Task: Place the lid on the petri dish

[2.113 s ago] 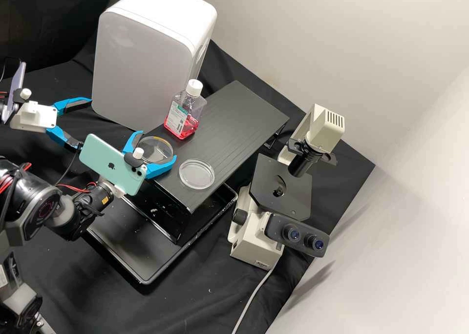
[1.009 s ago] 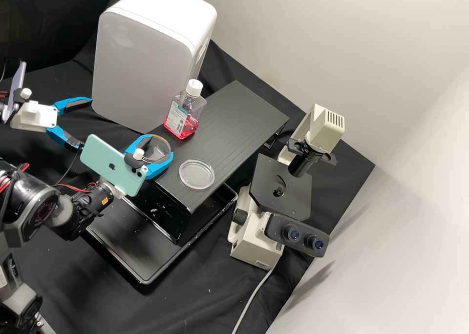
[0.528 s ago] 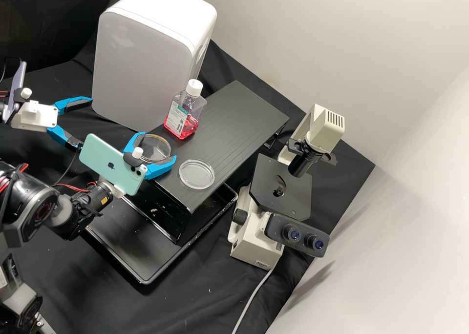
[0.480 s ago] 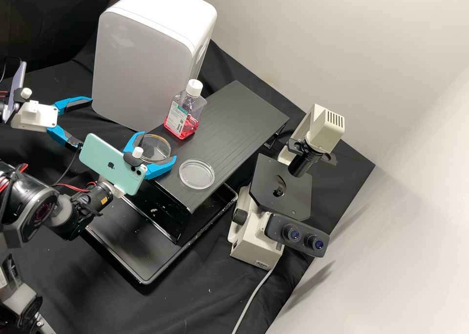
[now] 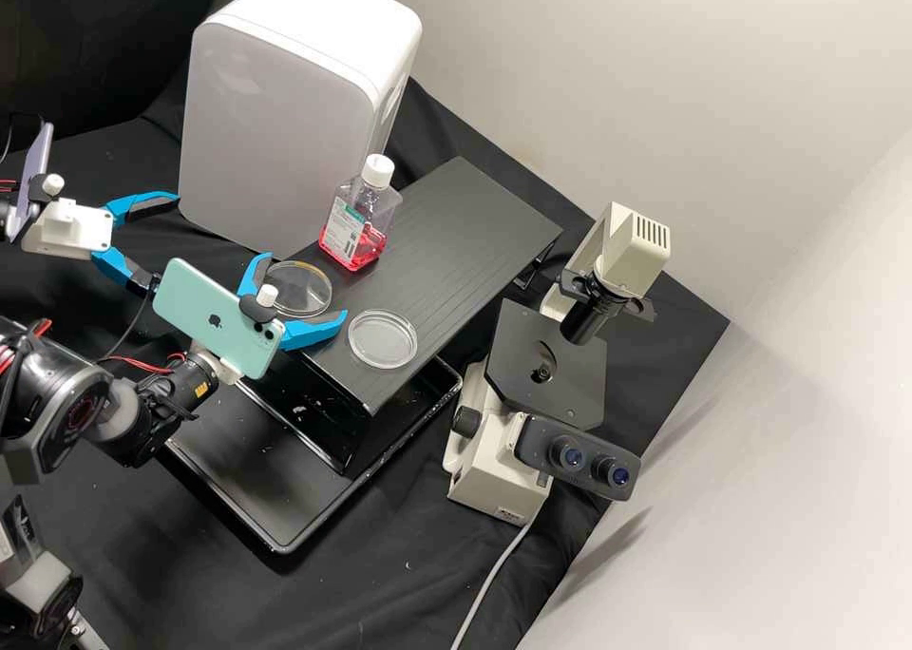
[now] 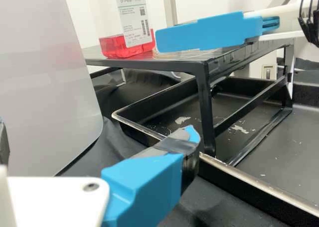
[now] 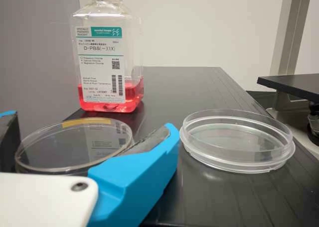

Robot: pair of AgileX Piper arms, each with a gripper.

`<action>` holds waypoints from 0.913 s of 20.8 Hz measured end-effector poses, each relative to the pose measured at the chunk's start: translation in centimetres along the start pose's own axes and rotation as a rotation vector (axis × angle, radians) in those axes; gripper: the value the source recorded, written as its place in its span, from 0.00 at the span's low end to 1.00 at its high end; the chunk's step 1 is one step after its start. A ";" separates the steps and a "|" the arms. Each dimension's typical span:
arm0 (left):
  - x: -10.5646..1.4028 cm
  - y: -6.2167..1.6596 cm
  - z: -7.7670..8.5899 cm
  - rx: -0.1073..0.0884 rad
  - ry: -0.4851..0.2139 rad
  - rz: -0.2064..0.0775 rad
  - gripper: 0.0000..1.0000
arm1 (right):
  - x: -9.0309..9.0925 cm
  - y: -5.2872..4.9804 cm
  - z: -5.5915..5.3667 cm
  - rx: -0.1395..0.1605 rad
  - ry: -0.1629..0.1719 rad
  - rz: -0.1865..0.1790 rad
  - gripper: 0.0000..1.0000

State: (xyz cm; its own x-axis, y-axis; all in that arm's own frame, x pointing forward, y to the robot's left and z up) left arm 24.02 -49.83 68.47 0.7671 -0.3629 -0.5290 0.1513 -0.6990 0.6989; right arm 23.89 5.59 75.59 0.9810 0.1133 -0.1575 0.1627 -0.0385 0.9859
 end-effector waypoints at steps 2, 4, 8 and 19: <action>0.1 0.09 0.0 0.001 0.000 0.004 1.00 | 0.0 0.0 0.0 0.000 0.000 0.000 1.00; 0.1 0.09 0.0 0.001 0.000 0.004 1.00 | 0.0 0.0 0.0 0.000 0.000 0.000 1.00; 0.1 0.09 0.0 0.001 0.000 0.004 1.00 | 0.0 0.0 0.0 0.000 0.000 -0.001 1.00; 0.1 0.12 -0.2 -0.008 0.020 0.008 1.00 | -0.3 -0.1 0.1 -0.006 -0.002 -0.005 1.00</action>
State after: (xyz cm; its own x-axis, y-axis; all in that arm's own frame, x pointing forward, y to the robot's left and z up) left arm 24.24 -49.82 68.61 0.7809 -0.3555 -0.5137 0.1499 -0.6916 0.7066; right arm 23.62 5.48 75.54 0.9804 0.1120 -0.1623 0.1668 -0.0325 0.9854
